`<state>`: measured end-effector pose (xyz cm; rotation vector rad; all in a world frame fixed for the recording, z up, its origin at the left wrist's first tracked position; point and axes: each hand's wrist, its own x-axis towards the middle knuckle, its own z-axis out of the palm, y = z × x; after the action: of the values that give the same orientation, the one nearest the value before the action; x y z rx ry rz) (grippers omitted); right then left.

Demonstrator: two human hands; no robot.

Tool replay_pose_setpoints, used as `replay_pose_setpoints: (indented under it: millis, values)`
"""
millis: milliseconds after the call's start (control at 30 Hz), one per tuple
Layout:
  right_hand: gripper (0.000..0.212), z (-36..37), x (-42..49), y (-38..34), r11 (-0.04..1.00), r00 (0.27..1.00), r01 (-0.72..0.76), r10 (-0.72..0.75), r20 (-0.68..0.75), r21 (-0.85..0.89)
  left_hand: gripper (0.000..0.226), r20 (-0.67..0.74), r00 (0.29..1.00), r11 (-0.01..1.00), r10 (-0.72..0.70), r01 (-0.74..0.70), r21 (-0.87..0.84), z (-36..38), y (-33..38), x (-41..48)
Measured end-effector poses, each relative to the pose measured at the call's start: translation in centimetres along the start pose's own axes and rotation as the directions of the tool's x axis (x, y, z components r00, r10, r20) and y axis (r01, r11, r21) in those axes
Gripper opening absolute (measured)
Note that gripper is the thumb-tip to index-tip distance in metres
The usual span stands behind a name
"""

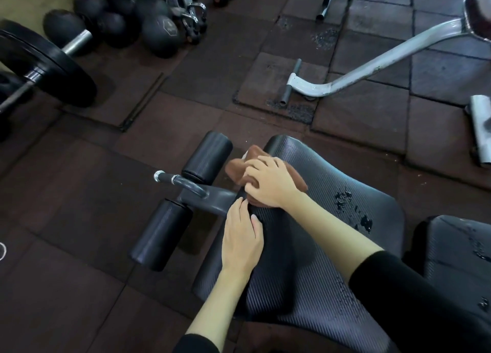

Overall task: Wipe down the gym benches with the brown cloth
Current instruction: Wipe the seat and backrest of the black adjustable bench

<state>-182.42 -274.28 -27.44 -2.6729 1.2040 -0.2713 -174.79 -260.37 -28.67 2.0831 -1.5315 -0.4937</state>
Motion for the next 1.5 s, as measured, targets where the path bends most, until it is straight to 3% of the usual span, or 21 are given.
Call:
replay_pose_setpoints:
  millis: [67,133,233,300,367,533,700,867,1033,1200,1267,1333,1400,1500]
  values:
    - [0.032,0.3,-1.6,1.2,0.997,0.994,-0.043,0.049,-0.096,0.059,0.055,0.001,1.0,1.0,0.003,-0.003,0.004,0.0,-0.1,0.0]
    - [0.034,0.4,-2.5,2.9,0.972,0.962,-0.214,0.227,-0.154,0.097,0.061,0.005,1.0,0.999,0.026,-0.026,0.022,0.0,-0.1,0.1]
    - [0.041,0.2,-2.4,4.4,0.863,0.831,-0.483,0.505,-0.233,0.147,0.062,0.01,0.999,0.998,0.049,-0.049,0.04,-0.1,0.1,0.0]
    - [0.043,0.4,-2.2,4.0,0.802,0.764,-0.578,0.597,-0.244,0.152,0.062,0.023,0.998,0.997,0.062,-0.063,0.053,0.0,0.2,0.0]
    - [0.042,0.6,-2.6,2.7,0.798,0.756,-0.589,0.601,-0.259,0.129,0.062,0.029,0.997,0.995,0.071,-0.073,0.065,0.1,0.1,0.1]
    - [0.051,1.2,-7.1,0.9,0.89,0.869,-0.455,0.451,-0.202,0.026,0.056,0.028,0.993,0.98,0.119,-0.122,0.157,0.7,-0.3,0.6]
    - [0.053,1.1,-11.6,2.0,0.833,0.814,-0.552,0.546,-0.199,0.025,0.05,0.033,0.978,0.941,0.206,-0.207,0.27,1.0,1.1,1.2]
    - [0.053,1.0,-17.9,3.4,0.705,0.664,-0.705,0.693,-0.28,0.072,0.049,0.149,0.914,0.871,0.376,-0.404,0.281,2.8,4.3,1.8]
    - [0.057,0.6,-21.8,4.3,0.41,0.346,-0.891,0.892,-0.292,0.195,0.049,0.189,0.898,0.84,0.398,-0.439,0.318,4.3,5.3,2.3]
    - [0.056,0.3,-17.7,5.5,0.293,0.236,-0.935,0.935,-0.265,0.199,0.05,0.178,0.9,0.831,0.398,-0.436,0.346,4.7,5.1,2.3]
    - [0.053,0.1,-15.7,6.5,0.265,0.223,-0.943,0.952,-0.208,0.202,0.05,0.153,0.908,0.844,0.391,-0.42,0.333,4.6,5.1,2.2]
    - [0.052,0.0,-13.5,6.7,0.301,0.259,-0.931,0.943,-0.211,0.204,0.05,0.136,0.913,0.857,0.385,-0.409,0.315,4.7,5.1,2.2]
    - [0.055,-0.1,-11.1,5.9,0.399,0.354,-0.895,0.908,-0.225,0.202,0.05,0.136,0.912,0.859,0.388,-0.411,0.307,4.7,5.0,2.3]
    - [0.053,0.3,-9.3,4.5,0.582,0.555,-0.804,0.809,-0.196,0.123,0.05,0.145,0.911,0.851,0.385,-0.411,0.327,4.8,5.0,2.4]
